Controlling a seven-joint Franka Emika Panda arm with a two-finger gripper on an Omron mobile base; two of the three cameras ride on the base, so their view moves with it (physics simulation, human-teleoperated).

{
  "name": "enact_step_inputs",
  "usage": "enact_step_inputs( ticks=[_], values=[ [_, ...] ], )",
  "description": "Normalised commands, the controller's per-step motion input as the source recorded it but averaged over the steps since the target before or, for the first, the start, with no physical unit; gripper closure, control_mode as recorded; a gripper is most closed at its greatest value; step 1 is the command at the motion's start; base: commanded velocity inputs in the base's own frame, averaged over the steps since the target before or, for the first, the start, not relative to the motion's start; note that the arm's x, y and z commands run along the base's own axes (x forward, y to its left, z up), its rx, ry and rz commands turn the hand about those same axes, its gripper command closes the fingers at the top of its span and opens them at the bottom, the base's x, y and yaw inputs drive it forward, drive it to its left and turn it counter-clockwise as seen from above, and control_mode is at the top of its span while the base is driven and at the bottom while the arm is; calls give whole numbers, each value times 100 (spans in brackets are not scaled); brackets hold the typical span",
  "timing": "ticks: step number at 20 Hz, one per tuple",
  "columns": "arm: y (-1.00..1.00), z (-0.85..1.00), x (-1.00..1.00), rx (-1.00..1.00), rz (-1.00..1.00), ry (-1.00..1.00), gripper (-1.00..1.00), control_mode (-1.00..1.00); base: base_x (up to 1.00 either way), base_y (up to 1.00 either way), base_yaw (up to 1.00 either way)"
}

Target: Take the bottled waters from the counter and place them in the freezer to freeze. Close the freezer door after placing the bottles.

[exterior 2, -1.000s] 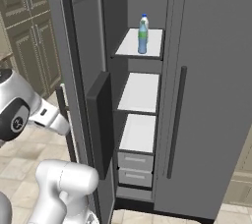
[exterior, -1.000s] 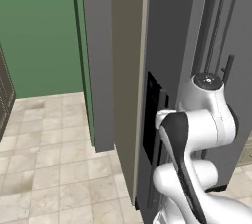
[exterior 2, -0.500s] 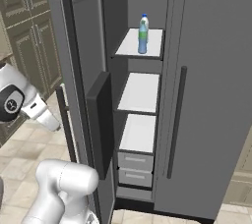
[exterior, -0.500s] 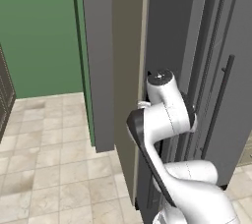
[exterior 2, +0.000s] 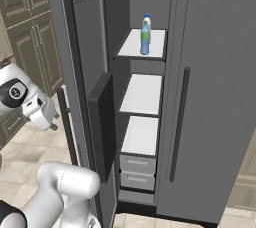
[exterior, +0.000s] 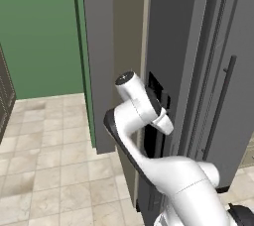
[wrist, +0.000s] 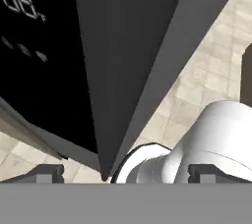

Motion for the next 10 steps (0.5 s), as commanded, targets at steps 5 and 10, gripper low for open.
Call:
enact_step_inputs(
  ticks=[5, 10],
  values=[
    [6, -51, 29, -11, -41, 0, -100, -100, 0, 0, 0],
    [0, -49, 7, -14, -27, -9, -100, -100, 0, 0, 0]
  ],
)
